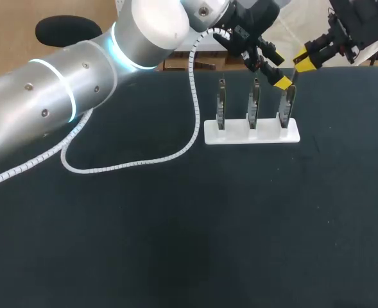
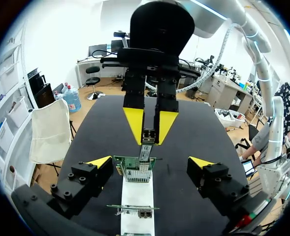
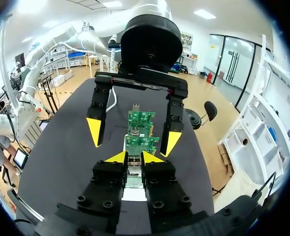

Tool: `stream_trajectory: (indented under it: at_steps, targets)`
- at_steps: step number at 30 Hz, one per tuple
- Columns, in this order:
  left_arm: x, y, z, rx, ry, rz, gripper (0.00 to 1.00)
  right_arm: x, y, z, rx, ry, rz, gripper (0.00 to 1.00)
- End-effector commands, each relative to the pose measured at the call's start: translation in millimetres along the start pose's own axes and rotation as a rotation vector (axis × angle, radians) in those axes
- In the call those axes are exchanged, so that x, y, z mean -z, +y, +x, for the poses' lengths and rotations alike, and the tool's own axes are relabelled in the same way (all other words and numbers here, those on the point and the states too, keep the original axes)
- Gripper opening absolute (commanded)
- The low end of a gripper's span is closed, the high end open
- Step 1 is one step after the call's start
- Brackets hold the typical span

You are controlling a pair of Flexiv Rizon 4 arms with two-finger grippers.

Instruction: Pick up the optical module with the left hand, and insert it into the network port with the right hand.

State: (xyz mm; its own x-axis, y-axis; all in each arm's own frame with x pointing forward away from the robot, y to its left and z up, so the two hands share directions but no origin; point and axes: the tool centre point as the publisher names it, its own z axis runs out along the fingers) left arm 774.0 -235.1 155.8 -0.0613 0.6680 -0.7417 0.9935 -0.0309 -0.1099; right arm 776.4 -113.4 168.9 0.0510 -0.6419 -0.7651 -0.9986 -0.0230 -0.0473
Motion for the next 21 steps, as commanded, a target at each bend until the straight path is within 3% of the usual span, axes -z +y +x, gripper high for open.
stream_trajectory:
  at_steps: [1,21]
  targets:
    - [0.3,-1.0,-0.3,0.001,0.003,-0.002,1.00,0.0,1.5,0.0,-0.002,0.000,0.002,0.00]
    - [0.3,-1.0,-0.3,0.001,0.003,-0.002,1.00,0.2,1.6,-2.0,-0.003,0.000,0.004,0.00]
